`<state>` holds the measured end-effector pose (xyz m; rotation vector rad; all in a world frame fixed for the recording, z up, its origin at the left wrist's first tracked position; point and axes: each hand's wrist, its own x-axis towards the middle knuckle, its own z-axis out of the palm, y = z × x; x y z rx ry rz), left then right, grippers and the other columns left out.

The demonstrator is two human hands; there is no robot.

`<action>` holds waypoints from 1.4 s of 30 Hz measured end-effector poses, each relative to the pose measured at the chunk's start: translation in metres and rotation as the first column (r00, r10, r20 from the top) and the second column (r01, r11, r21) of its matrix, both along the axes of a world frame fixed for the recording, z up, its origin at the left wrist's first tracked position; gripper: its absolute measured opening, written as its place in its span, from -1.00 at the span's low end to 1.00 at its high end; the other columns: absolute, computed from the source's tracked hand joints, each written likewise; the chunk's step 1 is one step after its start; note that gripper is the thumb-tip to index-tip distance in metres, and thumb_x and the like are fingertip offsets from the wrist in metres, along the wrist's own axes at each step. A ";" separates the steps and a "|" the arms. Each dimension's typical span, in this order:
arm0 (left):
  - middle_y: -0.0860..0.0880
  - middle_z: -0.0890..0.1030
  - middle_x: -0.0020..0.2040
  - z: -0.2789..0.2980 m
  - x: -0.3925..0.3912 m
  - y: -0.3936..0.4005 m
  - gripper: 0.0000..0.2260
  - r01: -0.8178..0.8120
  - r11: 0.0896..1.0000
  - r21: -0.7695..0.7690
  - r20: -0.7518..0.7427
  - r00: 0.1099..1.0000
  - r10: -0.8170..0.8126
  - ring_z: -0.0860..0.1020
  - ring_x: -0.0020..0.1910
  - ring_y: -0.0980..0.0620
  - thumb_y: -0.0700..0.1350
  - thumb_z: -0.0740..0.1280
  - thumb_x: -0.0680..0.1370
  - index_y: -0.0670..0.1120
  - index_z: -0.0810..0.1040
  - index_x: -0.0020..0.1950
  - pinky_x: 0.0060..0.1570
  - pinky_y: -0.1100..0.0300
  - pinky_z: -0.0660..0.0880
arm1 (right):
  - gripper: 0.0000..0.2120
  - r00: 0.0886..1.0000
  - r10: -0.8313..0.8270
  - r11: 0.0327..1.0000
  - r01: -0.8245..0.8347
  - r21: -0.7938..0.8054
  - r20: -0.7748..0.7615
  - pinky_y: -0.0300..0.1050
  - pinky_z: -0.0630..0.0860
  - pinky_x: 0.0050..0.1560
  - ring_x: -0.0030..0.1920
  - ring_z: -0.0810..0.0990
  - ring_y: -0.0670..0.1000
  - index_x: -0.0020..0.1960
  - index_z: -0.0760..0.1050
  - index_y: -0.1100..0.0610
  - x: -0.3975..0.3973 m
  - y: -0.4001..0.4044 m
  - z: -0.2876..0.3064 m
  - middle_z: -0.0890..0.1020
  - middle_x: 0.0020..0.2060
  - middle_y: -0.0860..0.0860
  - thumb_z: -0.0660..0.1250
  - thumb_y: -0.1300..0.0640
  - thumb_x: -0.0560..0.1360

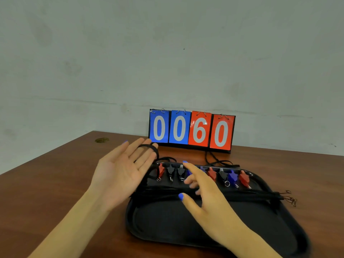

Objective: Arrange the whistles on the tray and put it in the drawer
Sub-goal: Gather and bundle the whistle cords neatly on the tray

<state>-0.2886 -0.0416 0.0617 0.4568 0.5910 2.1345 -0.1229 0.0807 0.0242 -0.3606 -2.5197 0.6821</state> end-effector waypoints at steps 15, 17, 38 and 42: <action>-0.20 0.46 0.33 -0.009 0.025 0.004 -0.36 0.329 0.943 -0.040 -0.150 0.931 -0.332 0.45 0.28 -0.20 -0.17 0.48 0.30 -0.22 0.40 0.35 0.21 -0.10 0.40 | -0.88 0.993 0.096 0.661 -0.114 -0.742 -0.067 -0.23 0.47 -0.40 -0.41 0.54 -0.11 0.05 0.51 0.01 -0.006 -0.005 0.007 0.63 -0.36 -0.04 0.28 0.13 0.52; -0.20 0.45 0.33 -0.009 0.024 0.003 -0.41 0.340 0.940 -0.033 -0.154 0.927 -0.341 0.45 0.29 -0.20 -0.17 0.46 0.32 -0.23 0.43 0.33 0.22 -0.10 0.39 | -0.88 0.989 0.135 0.589 -0.134 -0.797 -0.066 -0.22 0.47 -0.40 -0.42 0.54 -0.08 0.04 0.53 0.05 -0.004 -0.006 0.009 0.63 -0.37 -0.03 0.27 0.13 0.52; 0.02 0.67 0.04 -0.018 0.037 0.008 -0.53 -0.174 0.889 -0.424 -0.816 0.499 -0.292 0.62 0.04 0.07 -0.31 0.34 0.42 0.09 0.39 0.23 -0.02 0.30 0.52 | -0.82 0.968 0.207 0.283 -0.197 -0.939 -0.141 -0.25 0.28 -0.62 -0.53 0.45 -0.04 0.07 0.44 0.18 0.005 -0.001 0.016 0.59 -0.31 0.08 0.10 0.15 0.60; -0.07 0.68 -0.08 -0.019 0.034 0.009 -0.51 -0.257 0.877 -0.405 -0.856 0.443 -0.266 0.64 -0.09 -0.03 -0.32 0.40 0.39 0.10 0.45 0.20 -0.03 0.23 0.54 | -0.66 0.966 0.231 0.268 -0.175 -0.947 -0.114 -0.25 0.35 -0.59 -0.44 0.47 -0.02 0.05 0.44 0.21 0.005 0.000 0.016 0.57 -0.32 0.06 0.23 -0.05 0.46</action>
